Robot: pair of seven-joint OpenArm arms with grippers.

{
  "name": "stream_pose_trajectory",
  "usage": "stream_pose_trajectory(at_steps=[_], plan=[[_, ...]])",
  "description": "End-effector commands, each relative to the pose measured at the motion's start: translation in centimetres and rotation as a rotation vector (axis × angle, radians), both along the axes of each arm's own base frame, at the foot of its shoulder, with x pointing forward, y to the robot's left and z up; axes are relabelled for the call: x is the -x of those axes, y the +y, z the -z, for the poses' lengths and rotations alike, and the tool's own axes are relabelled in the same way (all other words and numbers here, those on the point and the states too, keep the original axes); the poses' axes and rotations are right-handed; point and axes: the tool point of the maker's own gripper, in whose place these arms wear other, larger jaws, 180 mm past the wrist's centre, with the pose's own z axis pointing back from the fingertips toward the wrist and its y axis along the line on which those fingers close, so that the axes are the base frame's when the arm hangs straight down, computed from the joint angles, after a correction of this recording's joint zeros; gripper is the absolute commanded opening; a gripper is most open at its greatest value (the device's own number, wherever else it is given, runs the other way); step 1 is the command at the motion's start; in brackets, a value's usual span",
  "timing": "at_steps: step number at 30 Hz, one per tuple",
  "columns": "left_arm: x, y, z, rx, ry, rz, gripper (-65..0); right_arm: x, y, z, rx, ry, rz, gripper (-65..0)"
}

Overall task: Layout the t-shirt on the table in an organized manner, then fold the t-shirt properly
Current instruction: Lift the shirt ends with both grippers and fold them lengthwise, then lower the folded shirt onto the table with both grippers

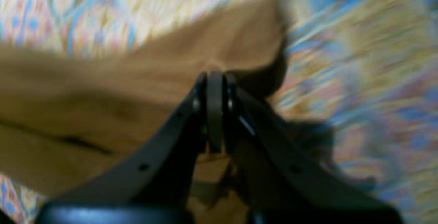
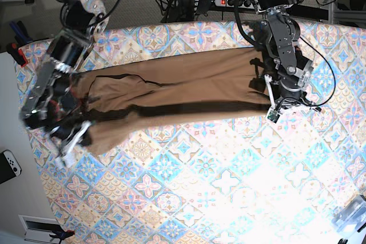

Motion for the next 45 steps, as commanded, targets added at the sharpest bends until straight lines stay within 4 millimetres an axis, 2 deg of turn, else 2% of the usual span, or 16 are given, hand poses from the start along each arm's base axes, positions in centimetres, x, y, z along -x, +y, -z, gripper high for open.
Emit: stream_pose_trajectory(at_steps=[1,7,16,22,28,33,36,39,45], plan=[[-0.5,0.5,-1.8,-0.03,-0.053,-0.01,-65.0,-0.5,-0.5,-1.4,0.003,-0.044,0.006,-65.0],[0.1,1.0,-2.4,-0.08,-0.054,-0.024,-65.0,1.4,-1.2,0.5,-0.001,0.004,0.033,-65.0],[3.4,1.1,0.4,-0.092,0.046,-0.018,-65.0,3.4,-1.5,2.6,-0.005,0.059,0.043,-65.0],[5.2,1.0,1.8,-0.089,0.098,-0.012,-65.0,4.8,-3.3,3.4,-0.025,0.074,0.111,-65.0],[5.8,1.1,2.1,-0.092,0.113,-0.011,-65.0,5.8,-3.4,4.3,-0.026,0.101,0.117,-65.0],[5.8,1.3,2.0,-0.097,0.113,-0.015,-65.0,8.4,-3.5,6.5,-0.017,0.185,0.116,-65.0],[5.7,1.3,1.9,-0.099,0.109,-0.015,-65.0,8.2,-4.4,5.3,0.007,0.171,0.136,-65.0],[5.4,1.4,0.9,-0.123,0.084,-0.015,-65.0,7.9,-5.1,3.8,0.04,0.127,0.148,-65.0],[5.3,1.5,0.3,-0.142,0.073,-0.016,-65.0,7.4,-5.4,1.7,0.084,0.066,0.15,-65.0]])
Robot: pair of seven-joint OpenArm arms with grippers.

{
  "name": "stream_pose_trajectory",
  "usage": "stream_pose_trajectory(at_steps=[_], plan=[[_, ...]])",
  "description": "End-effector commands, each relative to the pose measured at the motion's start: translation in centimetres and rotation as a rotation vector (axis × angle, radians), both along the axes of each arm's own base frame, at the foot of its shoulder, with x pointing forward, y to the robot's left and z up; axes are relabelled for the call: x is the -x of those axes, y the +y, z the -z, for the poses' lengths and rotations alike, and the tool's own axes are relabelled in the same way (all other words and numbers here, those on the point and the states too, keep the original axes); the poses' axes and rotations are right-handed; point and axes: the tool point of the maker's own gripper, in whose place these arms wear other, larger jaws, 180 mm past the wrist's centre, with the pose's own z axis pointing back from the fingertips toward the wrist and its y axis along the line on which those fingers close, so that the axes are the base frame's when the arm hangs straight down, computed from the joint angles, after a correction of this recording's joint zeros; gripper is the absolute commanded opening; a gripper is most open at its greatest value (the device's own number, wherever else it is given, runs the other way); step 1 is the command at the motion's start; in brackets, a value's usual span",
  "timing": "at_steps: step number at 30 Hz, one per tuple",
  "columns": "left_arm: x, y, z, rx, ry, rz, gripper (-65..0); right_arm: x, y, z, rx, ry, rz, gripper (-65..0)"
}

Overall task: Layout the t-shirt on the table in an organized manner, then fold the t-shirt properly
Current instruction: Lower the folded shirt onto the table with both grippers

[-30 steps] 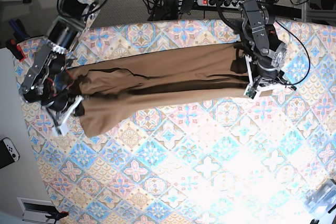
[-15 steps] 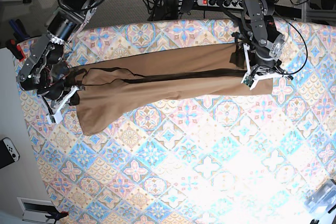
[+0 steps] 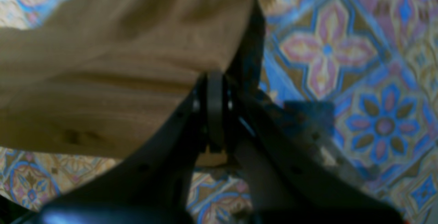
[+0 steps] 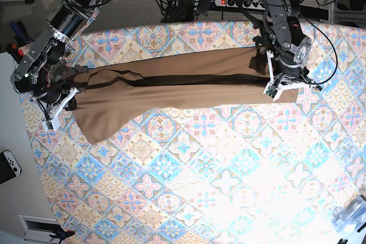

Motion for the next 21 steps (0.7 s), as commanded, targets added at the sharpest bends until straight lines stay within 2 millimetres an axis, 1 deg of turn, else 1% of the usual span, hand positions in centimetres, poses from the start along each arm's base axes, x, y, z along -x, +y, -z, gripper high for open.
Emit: stream_pose_trajectory(at_steps=[1,7,12,13,14,17,19,21], plan=[[-0.3,0.9,-1.1,-0.043,-0.024,-0.019,-65.0,-1.4,-0.9,-2.4,0.032,-0.08,0.003,-65.0],[0.4,1.6,-1.0,-0.084,-0.002,-0.034,-65.0,-1.4,-0.8,-2.8,0.041,-0.092,0.001,-65.0],[2.0,1.3,0.3,-0.072,0.047,-0.029,-65.0,-1.3,-0.8,-2.7,0.041,-0.089,0.001,-65.0],[2.2,1.1,0.6,-0.063,0.053,-0.031,-65.0,-1.2,-0.8,-2.5,0.039,-0.084,0.001,-65.0],[2.5,0.8,0.9,-0.052,0.061,-0.034,-65.0,-0.7,-0.7,-1.9,0.034,-0.065,0.001,-65.0],[3.1,0.3,2.4,-0.029,0.1,-0.044,-65.0,0.2,-0.7,-1.0,0.033,-0.036,-0.001,-65.0],[3.4,0.3,3.3,-0.021,0.128,-0.046,-65.0,0.3,-0.7,-0.9,0.033,-0.033,-0.002,-65.0],[3.8,0.4,3.8,-0.027,0.148,-0.051,-65.0,0.4,-0.7,-0.8,0.033,-0.032,-0.002,-65.0]])
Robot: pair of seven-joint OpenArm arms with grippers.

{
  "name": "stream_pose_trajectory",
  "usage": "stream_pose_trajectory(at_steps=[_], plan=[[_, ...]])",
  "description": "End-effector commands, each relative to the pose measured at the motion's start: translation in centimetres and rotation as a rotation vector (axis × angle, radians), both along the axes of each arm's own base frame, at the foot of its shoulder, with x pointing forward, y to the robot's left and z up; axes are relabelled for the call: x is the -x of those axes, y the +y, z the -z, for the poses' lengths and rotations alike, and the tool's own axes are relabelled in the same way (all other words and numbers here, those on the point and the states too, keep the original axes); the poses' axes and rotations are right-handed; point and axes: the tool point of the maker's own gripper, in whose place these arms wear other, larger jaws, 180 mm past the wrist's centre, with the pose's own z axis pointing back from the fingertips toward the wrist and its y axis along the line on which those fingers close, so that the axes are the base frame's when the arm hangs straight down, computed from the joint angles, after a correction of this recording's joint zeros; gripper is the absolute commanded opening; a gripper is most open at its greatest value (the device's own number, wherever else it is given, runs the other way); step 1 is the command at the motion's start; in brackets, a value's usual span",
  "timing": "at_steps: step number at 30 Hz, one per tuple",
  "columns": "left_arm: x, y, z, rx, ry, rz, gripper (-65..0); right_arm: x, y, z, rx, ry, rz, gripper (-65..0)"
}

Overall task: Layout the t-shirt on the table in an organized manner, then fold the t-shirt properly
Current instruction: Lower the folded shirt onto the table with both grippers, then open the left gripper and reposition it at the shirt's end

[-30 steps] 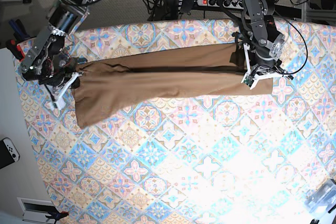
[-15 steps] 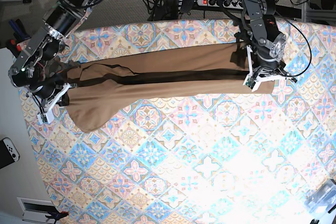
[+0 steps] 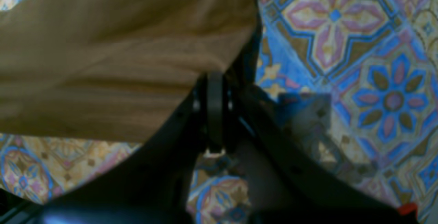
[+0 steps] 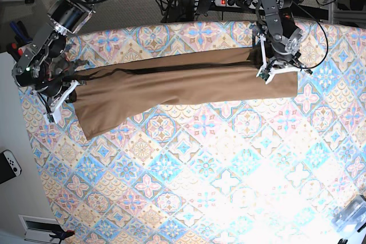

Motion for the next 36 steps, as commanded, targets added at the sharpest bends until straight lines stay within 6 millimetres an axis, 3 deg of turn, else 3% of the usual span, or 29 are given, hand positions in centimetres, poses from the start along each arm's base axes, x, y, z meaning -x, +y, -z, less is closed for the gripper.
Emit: stream_pose_trajectory(at_steps=[1,3,7,11,14,18,22,30,36], plan=[[-0.2,1.1,-0.8,-0.053,-0.01,-0.015,-65.0,-1.3,-0.6,-1.7,0.017,-0.064,-0.001,-65.0],[-0.1,1.0,-0.6,-0.053,-0.004,-0.018,-54.8,-1.2,-0.6,-1.7,0.017,-0.062,-0.001,-65.0],[-0.3,0.6,-0.7,-0.039,-0.012,-0.023,-41.3,-1.0,-0.7,-1.6,0.017,-0.058,0.001,-47.0],[-0.5,-0.2,-1.2,0.013,-0.052,-0.043,-33.1,-0.8,-0.7,-1.4,0.019,-0.052,0.0,-32.0],[-0.4,-0.2,-2.6,0.071,-0.121,-0.12,-29.8,-0.8,-0.8,-1.6,0.025,-0.058,0.003,-25.6],[-1.7,-0.2,-4.3,0.166,-0.231,-0.197,-28.5,-0.8,-0.8,-1.7,0.026,-0.06,0.002,-24.5],[-1.6,0.0,-4.5,0.213,-0.261,-0.223,-28.4,-0.8,-0.8,-1.7,0.026,-0.06,0.002,-24.5],[2.3,-1.3,-2.0,0.244,-0.153,-0.209,-28.5,-0.8,-0.8,-1.7,0.026,-0.06,0.002,-24.5],[2.9,-1.2,-1.7,0.244,-0.136,-0.217,-28.4,-0.8,-0.8,-1.7,0.026,-0.059,0.001,-24.5]])
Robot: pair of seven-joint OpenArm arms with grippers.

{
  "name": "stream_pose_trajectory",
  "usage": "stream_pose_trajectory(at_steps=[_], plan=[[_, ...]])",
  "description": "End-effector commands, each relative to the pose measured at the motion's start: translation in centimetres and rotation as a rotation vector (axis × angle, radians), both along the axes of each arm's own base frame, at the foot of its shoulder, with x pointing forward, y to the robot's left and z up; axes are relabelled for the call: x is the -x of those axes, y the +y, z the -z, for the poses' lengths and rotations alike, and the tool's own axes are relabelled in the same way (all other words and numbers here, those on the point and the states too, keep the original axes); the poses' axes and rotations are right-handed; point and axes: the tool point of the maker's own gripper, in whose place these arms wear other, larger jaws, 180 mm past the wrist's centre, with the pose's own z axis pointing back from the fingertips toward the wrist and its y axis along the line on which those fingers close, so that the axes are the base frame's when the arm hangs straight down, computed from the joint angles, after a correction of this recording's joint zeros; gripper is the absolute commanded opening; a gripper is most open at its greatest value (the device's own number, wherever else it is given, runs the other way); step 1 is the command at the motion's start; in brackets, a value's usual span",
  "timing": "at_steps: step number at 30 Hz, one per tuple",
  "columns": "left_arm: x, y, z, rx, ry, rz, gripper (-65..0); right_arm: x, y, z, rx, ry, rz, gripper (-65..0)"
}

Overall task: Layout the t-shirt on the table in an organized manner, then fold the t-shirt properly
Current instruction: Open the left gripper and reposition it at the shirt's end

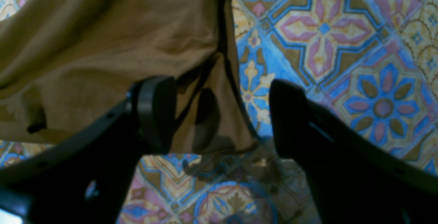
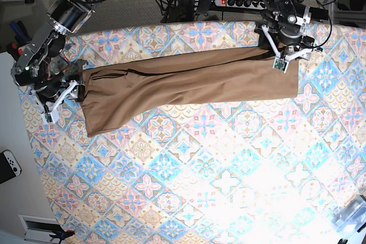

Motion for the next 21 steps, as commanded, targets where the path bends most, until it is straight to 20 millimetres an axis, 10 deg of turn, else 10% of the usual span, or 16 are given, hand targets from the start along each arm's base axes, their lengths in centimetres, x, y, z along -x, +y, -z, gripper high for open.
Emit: stream_pose_trajectory(at_steps=[1,6,16,21], plan=[[-0.5,-0.1,-0.6,0.001,-0.03,-0.002,-28.4,-1.0,-0.5,-1.6,0.016,-0.056,-0.004,-24.5],[-1.3,-0.4,-1.6,0.006,-0.07,0.006,-28.3,-1.1,-0.3,-1.5,0.013,-0.056,-0.007,-24.5],[-1.6,-13.3,-1.9,0.397,-0.143,0.244,-28.8,-1.1,-0.2,-1.5,0.012,-0.056,-0.007,-24.5],[-2.2,-14.4,-2.7,0.466,-0.179,0.249,-28.9,-1.0,-0.2,-1.4,0.012,-0.054,-0.007,-24.5]])
